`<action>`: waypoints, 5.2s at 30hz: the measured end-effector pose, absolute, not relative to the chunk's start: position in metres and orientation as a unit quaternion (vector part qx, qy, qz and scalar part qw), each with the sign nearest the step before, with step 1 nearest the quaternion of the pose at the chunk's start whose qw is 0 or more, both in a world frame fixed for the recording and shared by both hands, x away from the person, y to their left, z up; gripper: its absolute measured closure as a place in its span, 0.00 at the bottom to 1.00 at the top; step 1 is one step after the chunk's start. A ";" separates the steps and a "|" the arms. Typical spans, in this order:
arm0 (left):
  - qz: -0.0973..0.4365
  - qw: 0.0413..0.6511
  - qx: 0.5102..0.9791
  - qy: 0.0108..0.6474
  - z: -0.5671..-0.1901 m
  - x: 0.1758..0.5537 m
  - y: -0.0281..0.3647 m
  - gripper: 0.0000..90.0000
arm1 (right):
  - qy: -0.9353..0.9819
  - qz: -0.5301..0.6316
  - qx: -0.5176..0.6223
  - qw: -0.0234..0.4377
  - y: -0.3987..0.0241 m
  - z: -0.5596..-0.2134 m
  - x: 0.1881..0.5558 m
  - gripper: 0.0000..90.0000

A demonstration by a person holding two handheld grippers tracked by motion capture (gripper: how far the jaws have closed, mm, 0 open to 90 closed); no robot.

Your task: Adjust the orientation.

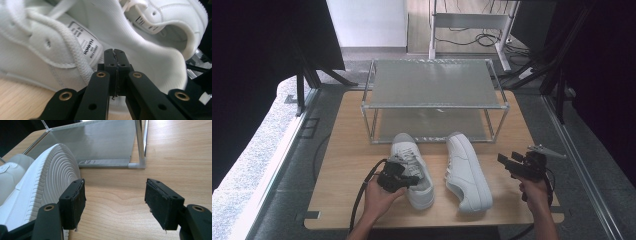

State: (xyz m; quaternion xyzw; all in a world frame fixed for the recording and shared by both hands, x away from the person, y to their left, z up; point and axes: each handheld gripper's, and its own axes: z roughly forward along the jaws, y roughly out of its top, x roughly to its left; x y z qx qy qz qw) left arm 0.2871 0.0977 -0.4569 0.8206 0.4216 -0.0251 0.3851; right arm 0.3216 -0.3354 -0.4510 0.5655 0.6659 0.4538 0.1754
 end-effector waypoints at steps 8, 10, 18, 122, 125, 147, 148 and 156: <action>-0.036 0.387 0.813 0.435 -0.456 0.281 0.124 1.00 | 0.668 0.452 0.564 0.177 -0.335 -0.450 0.322 0.37; -0.035 0.384 0.812 0.438 -0.456 0.281 0.131 1.00 | 0.670 0.453 0.561 0.177 -0.333 -0.450 0.322 0.37; -0.040 0.389 0.804 0.447 -0.453 0.281 0.149 0.96 | 0.678 0.457 0.547 0.178 -0.325 -0.447 0.321 0.39; 0.019 0.482 0.727 0.489 -0.429 0.279 0.194 0.42 | 0.833 0.385 0.357 0.173 -0.243 -0.429 0.234 1.00; 0.018 0.479 0.729 0.488 -0.430 0.279 0.195 0.42 | 0.844 0.351 0.361 0.183 -0.242 -0.443 0.231 1.00; 0.010 0.496 0.710 0.499 -0.428 0.279 0.203 0.41 | 0.828 0.335 0.408 0.192 -0.296 -0.441 0.228 1.00; 0.009 0.498 0.708 0.500 -0.428 0.279 0.203 0.41 | 0.827 0.337 0.407 0.191 -0.296 -0.441 0.228 1.00; 0.016 0.500 0.712 0.493 -0.426 0.278 0.199 0.41 | 0.822 0.385 0.385 0.168 -0.289 -0.436 0.228 0.92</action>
